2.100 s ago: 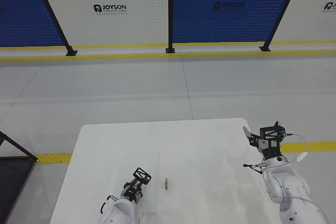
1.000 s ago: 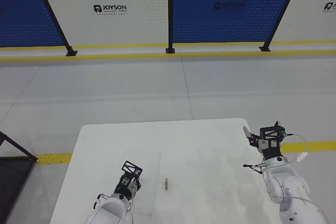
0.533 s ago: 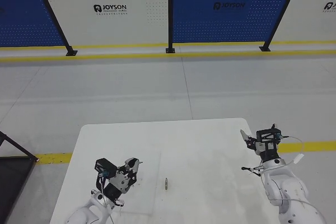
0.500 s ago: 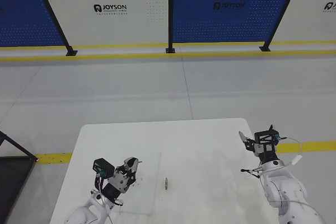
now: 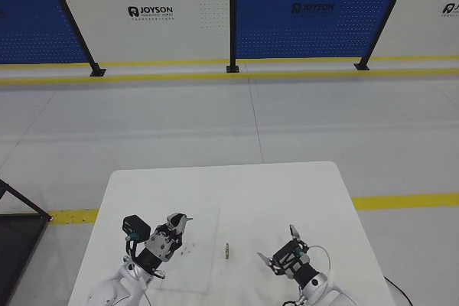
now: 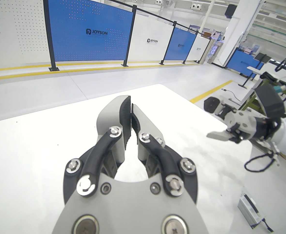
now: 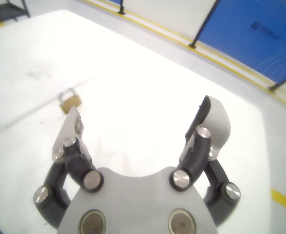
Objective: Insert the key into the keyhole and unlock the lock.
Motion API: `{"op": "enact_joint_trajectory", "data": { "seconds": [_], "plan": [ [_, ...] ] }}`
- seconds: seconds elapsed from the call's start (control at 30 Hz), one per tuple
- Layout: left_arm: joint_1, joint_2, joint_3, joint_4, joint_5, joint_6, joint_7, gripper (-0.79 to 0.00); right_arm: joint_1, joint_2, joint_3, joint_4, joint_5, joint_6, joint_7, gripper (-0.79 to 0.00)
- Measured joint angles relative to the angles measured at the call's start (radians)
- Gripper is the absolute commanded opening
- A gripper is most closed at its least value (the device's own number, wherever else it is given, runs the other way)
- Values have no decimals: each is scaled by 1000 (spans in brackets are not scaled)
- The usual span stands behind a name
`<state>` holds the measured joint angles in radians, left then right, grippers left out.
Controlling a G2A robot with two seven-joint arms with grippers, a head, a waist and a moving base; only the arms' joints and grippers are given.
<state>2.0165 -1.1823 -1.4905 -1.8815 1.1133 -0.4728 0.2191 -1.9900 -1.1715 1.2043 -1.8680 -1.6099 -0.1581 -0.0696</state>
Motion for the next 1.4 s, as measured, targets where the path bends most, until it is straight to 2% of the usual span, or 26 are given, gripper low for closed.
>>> {"op": "enact_joint_trajectory", "data": {
  "seconds": [0.2,0.33,0.5,0.77,0.97,1.2,1.23,1.27,1.33,1.4],
  "plan": [
    [0,0,0,0,0,0,0,-785,57,-17,-116,65,41,-20,-2,0],
    [0,0,0,0,0,0,0,-785,97,-29,-166,105,64,15,-18,0],
    [0,0,0,0,0,0,0,-785,166,-48,-248,172,47,42,47,0],
    [0,0,0,0,0,0,0,-785,169,-48,-249,174,46,43,51,0],
    [0,0,0,0,0,0,0,-785,239,-69,-303,212,128,38,136,0],
    [0,0,0,0,0,0,0,-785,341,-110,-394,306,217,111,242,0],
    [0,0,0,0,0,0,0,-785,349,-114,-402,316,220,124,248,-52],
    [0,0,0,0,0,0,0,-785,356,-118,-408,324,220,141,252,-194],
    [0,0,0,0,0,0,0,-785,367,-125,-421,339,220,181,254,-329],
    [0,0,0,0,0,0,0,-785,376,-131,-430,352,218,209,261,-406]
  ]
}}
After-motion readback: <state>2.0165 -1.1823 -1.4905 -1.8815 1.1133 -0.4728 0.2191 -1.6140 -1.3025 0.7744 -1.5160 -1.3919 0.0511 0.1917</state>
